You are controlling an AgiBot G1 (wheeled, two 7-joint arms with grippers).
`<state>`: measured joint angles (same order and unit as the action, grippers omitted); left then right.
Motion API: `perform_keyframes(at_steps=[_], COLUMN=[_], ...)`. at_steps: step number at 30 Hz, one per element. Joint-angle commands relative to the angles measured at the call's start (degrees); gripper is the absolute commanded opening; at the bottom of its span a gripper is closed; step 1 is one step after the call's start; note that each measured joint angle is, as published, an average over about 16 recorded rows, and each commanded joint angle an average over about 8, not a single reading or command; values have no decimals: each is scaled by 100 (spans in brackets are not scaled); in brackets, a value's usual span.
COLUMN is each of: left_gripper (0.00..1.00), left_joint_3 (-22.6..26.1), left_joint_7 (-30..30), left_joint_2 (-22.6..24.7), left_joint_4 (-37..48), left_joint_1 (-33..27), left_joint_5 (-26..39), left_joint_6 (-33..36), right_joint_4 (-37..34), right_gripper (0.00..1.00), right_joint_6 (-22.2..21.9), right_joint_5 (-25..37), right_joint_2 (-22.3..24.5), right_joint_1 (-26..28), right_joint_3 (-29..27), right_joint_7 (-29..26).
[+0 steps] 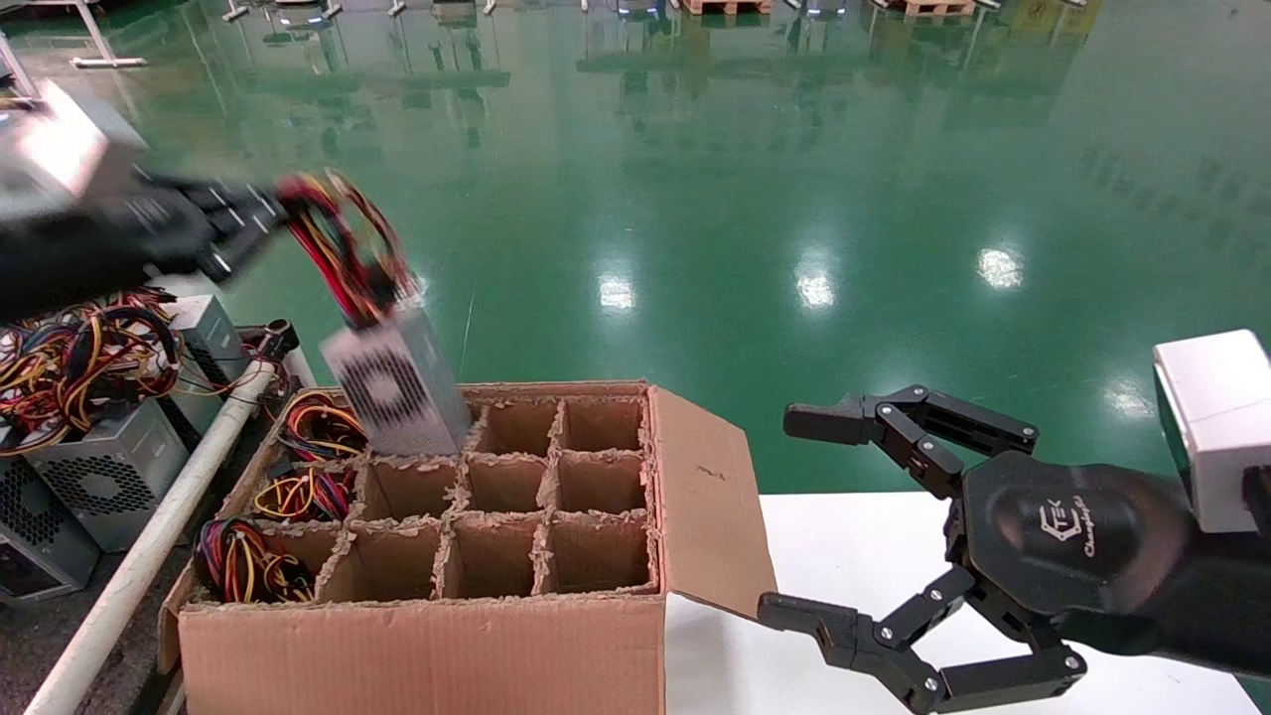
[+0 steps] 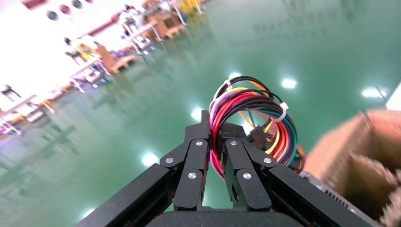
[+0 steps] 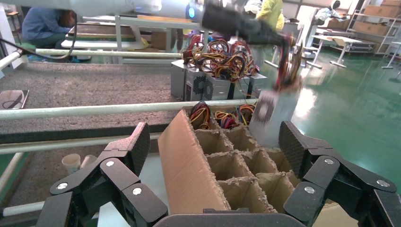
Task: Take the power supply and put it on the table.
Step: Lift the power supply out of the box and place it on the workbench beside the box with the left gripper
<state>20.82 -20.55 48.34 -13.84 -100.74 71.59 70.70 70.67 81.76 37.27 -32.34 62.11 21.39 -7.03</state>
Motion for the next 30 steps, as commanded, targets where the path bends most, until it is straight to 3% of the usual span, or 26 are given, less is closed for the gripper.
perform_keyframes(at_steps=[1, 12, 17, 22, 30], left_gripper=[0, 0, 0, 0, 0], left_joint_3=[-25, 179, 339, 468, 727], left_joint_7=[205, 1194, 1001, 707, 382], left_joint_2=[-130, -710, -906, -1029, -1303], left_joint_4=[-92, -378, -114, 289, 840], left_joint_1=[-169, -1657, -2431, -3116, -3744], left_joint_5=[-26, 494, 954, 1376, 1930], left_joint_6=[26, -232, -873, -1974, -3091], right_joint_4=[0, 0, 0, 0, 0], right_gripper=[100, 100, 100, 100, 100], right_joint_6=[0, 0, 0, 0, 0], right_joint_5=[0, 0, 0, 0, 0], right_joint_2=[0, 0, 0, 0, 0], right_joint_1=[0, 0, 0, 0, 0], right_joint_3=[0, 0, 0, 0, 0], right_joint_7=[0, 0, 0, 0, 0])
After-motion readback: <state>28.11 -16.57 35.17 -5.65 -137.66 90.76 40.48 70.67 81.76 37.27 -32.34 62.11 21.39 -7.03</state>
